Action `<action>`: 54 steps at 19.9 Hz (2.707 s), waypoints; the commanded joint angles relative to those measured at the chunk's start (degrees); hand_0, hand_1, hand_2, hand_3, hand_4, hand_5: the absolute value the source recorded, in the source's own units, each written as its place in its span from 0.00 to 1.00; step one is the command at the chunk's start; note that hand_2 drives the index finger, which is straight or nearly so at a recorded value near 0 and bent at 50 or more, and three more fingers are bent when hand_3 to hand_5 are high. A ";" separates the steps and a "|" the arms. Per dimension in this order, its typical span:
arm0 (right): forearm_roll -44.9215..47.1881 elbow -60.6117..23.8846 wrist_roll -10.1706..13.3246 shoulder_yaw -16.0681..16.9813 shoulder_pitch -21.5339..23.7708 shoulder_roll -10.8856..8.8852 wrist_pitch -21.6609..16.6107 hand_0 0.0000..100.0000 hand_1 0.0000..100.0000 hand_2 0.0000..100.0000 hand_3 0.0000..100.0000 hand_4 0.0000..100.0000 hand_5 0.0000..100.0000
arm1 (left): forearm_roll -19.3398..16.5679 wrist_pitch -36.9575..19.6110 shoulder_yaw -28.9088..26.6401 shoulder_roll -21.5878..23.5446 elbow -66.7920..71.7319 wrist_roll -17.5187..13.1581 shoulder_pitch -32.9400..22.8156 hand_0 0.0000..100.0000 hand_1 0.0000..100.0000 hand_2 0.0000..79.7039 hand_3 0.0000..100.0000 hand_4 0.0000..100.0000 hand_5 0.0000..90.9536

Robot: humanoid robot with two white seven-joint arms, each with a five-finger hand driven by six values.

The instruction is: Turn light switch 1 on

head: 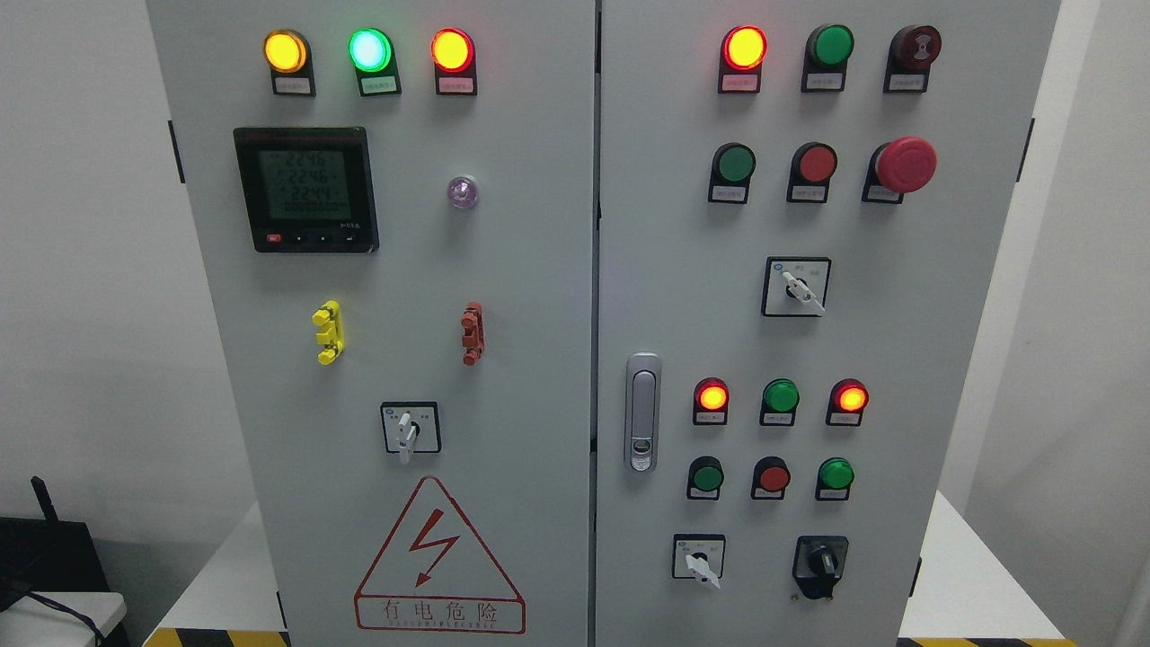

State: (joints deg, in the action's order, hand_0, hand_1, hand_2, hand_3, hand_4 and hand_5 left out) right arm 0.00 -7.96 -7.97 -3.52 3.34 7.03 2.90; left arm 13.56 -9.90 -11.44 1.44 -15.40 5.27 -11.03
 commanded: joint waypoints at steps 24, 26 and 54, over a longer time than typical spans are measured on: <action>1.06 -0.04 0.15 0.00 0.00 0.00 0.00 0.12 0.39 0.00 0.00 0.00 0.00 | -0.46 -7.58 -20.04 10.25 -71.34 -5.10 1.53 0.21 0.19 0.51 0.57 0.64 0.63; 1.06 -0.04 0.15 0.00 0.00 0.00 0.00 0.12 0.39 0.00 0.00 0.00 0.00 | -0.72 -8.99 -17.66 10.25 -73.01 -4.84 1.54 0.20 0.22 0.53 0.59 0.65 0.64; 1.06 -0.04 0.15 0.00 0.00 0.00 0.00 0.12 0.39 0.00 0.00 0.00 0.00 | -11.44 -5.32 16.44 3.14 -89.45 6.31 12.87 0.01 0.32 0.54 0.61 0.68 0.70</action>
State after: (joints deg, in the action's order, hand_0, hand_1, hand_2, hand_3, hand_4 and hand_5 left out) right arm 0.00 -7.94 -7.57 -3.52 3.34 7.03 2.90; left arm 4.33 -17.13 -7.03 7.79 -100.99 9.18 -1.15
